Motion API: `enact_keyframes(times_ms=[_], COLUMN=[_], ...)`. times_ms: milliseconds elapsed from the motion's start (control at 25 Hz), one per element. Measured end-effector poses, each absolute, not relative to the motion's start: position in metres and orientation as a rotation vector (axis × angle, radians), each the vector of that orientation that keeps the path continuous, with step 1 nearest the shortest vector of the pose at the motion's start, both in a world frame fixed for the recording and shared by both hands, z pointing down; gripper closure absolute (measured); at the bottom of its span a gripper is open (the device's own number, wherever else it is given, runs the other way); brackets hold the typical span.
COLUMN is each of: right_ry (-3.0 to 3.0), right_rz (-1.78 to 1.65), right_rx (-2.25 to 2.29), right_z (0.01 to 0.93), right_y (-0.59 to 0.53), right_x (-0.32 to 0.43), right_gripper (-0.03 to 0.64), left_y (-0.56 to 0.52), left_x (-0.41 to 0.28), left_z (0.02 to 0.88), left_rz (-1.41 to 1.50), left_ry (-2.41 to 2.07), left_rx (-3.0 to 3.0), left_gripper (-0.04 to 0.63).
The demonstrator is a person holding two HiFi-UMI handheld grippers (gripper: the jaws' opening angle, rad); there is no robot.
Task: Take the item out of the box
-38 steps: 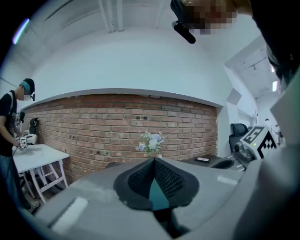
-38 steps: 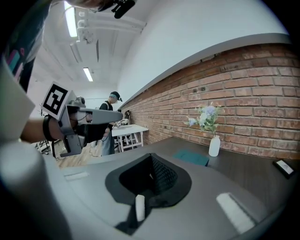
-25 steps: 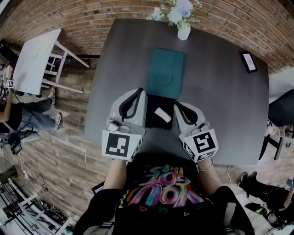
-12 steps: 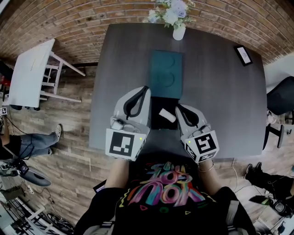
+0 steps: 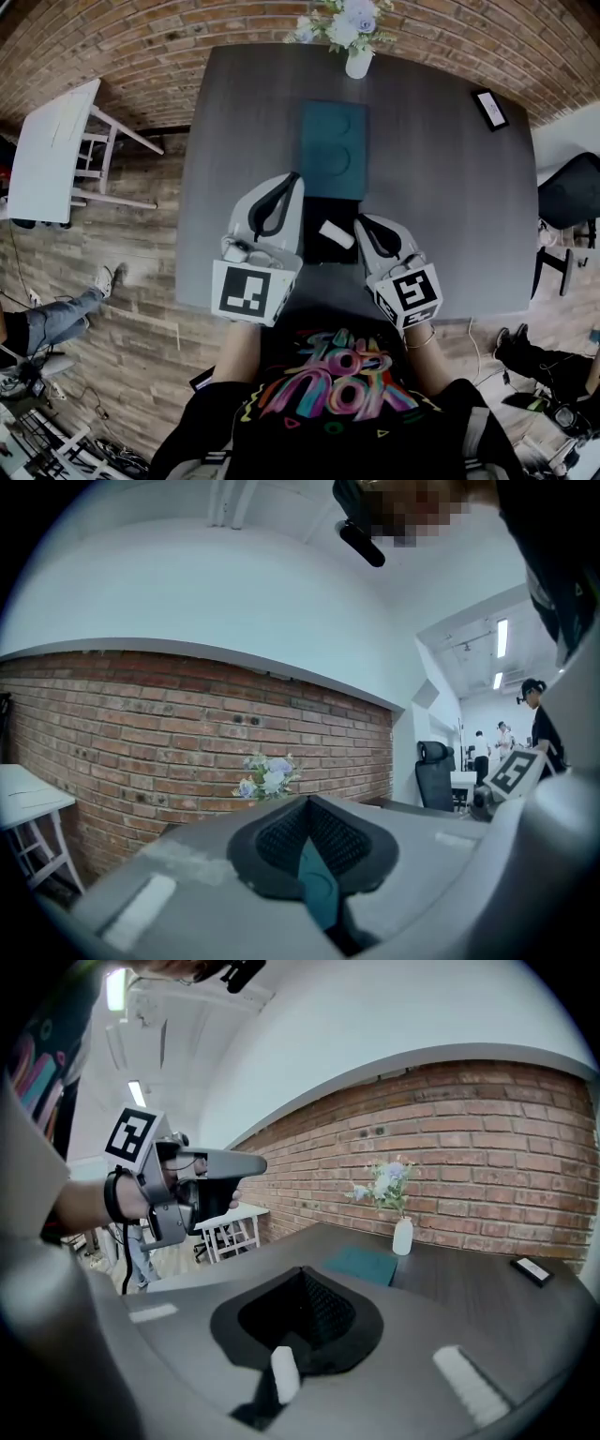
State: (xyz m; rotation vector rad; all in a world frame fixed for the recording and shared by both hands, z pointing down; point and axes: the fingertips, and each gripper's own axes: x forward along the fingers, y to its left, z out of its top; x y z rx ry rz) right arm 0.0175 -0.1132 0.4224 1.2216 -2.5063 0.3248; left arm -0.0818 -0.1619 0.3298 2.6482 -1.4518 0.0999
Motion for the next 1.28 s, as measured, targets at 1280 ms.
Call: enact_keyframes(times_ms=[1280], right_ry=[-2.249], right_rz=[0.381], right_rx=[0.71], right_z=[0.567], right_y=[-0.101], right_x=[-0.02], right_gripper=[0.401], left_y=[-0.162], left_x=[-0.079], left_z=[0.353], left_rz=[0.085], left_ry=[-1.455], left_rx=[2.568], left_gripper=[0.594])
